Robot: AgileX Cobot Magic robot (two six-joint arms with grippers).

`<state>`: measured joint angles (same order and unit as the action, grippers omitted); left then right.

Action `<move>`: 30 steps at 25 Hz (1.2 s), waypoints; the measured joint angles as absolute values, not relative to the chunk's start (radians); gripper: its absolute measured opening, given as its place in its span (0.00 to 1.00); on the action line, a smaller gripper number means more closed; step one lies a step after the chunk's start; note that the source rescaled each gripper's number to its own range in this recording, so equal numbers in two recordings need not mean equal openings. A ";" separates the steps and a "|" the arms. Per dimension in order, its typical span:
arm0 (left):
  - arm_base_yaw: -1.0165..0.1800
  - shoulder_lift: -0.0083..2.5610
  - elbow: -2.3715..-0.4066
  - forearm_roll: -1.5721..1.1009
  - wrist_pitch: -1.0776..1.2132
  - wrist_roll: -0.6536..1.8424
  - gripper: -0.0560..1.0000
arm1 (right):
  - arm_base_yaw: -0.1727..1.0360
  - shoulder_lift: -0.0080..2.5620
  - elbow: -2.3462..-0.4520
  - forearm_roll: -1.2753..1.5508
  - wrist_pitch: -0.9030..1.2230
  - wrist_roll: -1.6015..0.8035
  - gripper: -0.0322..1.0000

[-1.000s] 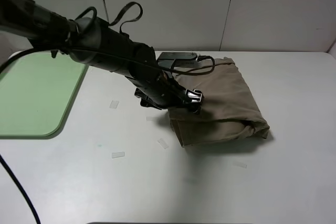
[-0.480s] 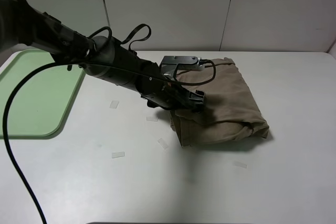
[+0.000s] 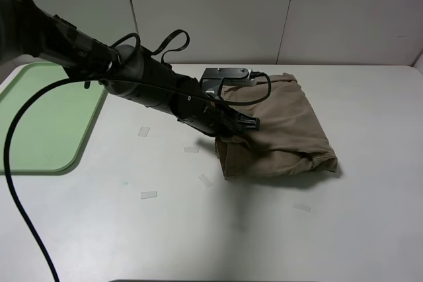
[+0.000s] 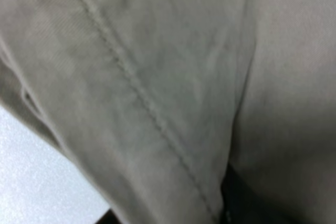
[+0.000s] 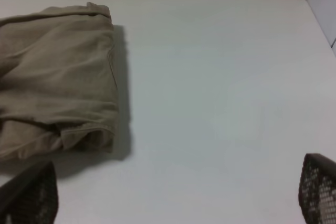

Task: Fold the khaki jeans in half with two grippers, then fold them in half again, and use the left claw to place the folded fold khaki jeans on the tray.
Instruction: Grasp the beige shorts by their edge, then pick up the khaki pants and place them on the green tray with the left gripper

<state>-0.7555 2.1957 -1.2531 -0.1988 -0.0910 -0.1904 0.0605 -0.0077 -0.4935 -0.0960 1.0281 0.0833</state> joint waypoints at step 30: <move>-0.516 1.924 -1.261 0.140 0.529 -0.186 0.13 | 0.060 -0.008 -0.493 -0.094 1.028 0.083 0.99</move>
